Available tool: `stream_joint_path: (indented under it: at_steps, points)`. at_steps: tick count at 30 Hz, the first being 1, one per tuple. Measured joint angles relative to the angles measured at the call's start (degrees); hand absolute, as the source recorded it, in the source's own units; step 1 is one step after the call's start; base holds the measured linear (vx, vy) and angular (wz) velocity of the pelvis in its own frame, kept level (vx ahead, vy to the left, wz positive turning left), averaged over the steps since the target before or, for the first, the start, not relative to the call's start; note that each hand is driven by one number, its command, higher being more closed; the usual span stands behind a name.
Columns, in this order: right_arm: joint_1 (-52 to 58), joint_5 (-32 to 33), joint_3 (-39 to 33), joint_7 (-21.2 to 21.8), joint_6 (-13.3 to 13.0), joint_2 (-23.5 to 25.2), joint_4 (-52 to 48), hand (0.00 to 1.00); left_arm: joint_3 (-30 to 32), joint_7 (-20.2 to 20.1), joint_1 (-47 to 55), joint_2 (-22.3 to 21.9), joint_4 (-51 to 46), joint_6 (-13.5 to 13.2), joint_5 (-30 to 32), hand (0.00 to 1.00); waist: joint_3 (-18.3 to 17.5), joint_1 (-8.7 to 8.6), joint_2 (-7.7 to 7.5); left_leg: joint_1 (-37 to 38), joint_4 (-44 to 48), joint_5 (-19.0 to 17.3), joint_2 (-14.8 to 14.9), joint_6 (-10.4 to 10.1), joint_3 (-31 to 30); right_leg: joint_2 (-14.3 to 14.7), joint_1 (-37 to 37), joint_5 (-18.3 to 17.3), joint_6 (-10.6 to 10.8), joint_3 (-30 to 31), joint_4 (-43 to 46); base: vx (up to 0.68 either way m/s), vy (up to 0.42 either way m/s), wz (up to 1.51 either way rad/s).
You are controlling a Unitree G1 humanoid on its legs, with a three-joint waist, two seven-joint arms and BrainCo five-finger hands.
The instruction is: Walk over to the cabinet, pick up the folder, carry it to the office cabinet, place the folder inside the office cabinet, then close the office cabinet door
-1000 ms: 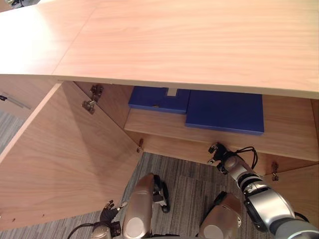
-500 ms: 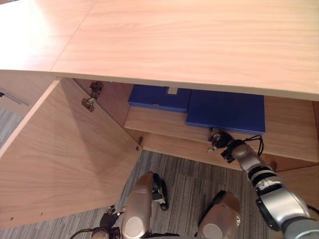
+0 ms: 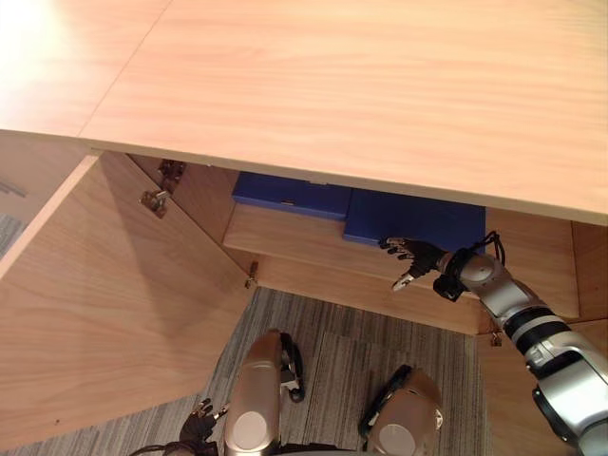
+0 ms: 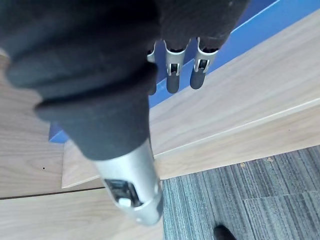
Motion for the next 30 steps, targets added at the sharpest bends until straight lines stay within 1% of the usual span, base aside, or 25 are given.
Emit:
stream_joint_path:
  at_steps: [3,7,11,14,17,20,21,24,26,29,30]
  points:
    - [0.2,-0.6,1.5,0.2,0.0,-0.7,0.0,0.0,0.0,0.0,0.0,0.0,0.0,0.0,0.0,0.0,0.0,0.37,-0.1,0.1,0.0,0.0,0.1,0.0,-0.1,0.1,0.3,0.0,0.0,-0.2,-0.2,0.0,0.0,0.0]
    - [1.4,-0.9,1.5,0.2,0.1,-0.7,0.8,0.0,-0.1,0.0,0.0,0.0,-0.1,0.1,0.1,0.0,0.0,1.11,-0.11,0.1,0.0,0.0,0.1,0.0,-0.3,0.2,0.5,0.0,0.0,-0.3,-0.2,0.0,0.0,0.0]
    - [1.8,-3.0,1.4,0.2,0.4,-0.4,2.5,0.0,-0.3,-0.1,0.0,0.0,-0.2,0.2,0.1,0.0,0.0,1.36,-0.1,0.2,0.0,0.0,0.1,0.0,-0.4,0.2,0.7,0.0,0.0,-0.5,-0.3,0.0,0.0,0.0]
    - [1.8,-5.1,1.3,-0.5,0.5,0.7,4.7,0.0,-0.3,-0.1,0.0,0.0,-0.2,0.5,0.2,0.0,-0.1,1.4,-0.07,0.2,0.0,0.0,0.1,0.0,-0.5,0.3,1.0,0.0,0.0,-0.8,-0.4,0.0,0.0,0.0]
    - [1.8,-5.4,0.9,-1.2,0.5,2.3,7.0,0.0,-0.4,0.0,0.4,0.0,-1.3,0.8,0.2,0.0,-0.1,1.45,-0.03,0.2,0.0,0.0,0.1,-0.1,-0.7,0.4,1.3,0.0,0.0,-1.1,-0.5,0.0,0.0,0.0]
    - [1.3,-7.5,0.5,-3.6,0.5,4.5,9.8,0.0,-1.7,0.1,0.4,0.7,-1.5,0.9,0.2,0.0,-0.2,1.55,0.13,0.3,0.1,0.0,0.1,-0.1,-0.8,0.4,1.5,0.0,0.0,-1.2,-0.5,0.0,0.0,0.0]
    - [1.3,-7.6,-0.9,-4.2,0.5,5.6,10.9,0.0,-2.0,0.1,0.5,0.8,-1.9,1.1,0.2,0.0,-0.3,1.56,0.18,0.3,0.1,0.0,0.1,-0.1,-0.8,0.4,1.5,0.0,0.0,-1.2,-0.5,0.0,0.0,0.0]
    - [-0.2,-8.6,-5.3,-7.9,0.6,8.5,15.2,0.0,-2.6,0.7,0.8,1.0,-2.9,1.3,0.2,0.0,-0.4,1.58,0.45,0.1,0.4,0.0,0.1,-0.1,-1.0,0.4,1.5,0.0,0.0,-1.3,-0.3,0.0,0.0,0.0]
    - [-2.6,-9.8,-8.6,-11.5,0.6,9.8,19.8,0.0,-3.1,1.4,0.8,1.0,-4.1,1.3,0.2,0.0,-0.6,1.87,1.05,-0.1,0.5,0.0,0.1,0.0,-1.1,0.4,1.4,0.0,0.0,-1.3,-0.2,0.0,0.0,0.0]
    - [-4.9,-10.2,-11.1,-14.2,1.2,10.1,24.0,0.0,-3.7,1.9,0.8,0.9,-6.0,1.3,0.4,0.0,-1.1,2.29,2.03,-0.4,0.6,0.1,-0.1,0.0,-1.3,0.3,1.1,0.0,0.0,-1.3,0.0,0.0,0.006,0.04]
    - [-6.6,-11.9,-14.0,-15.4,1.8,10.3,26.7,0.0,-3.8,2.6,0.8,0.7,-7.4,1.2,0.5,0.0,-1.6,2.35,2.97,-1.9,1.1,0.2,-0.3,0.0,-1.8,0.3,0.1,0.0,0.0,-1.5,0.4,0.0,0.005,0.08]
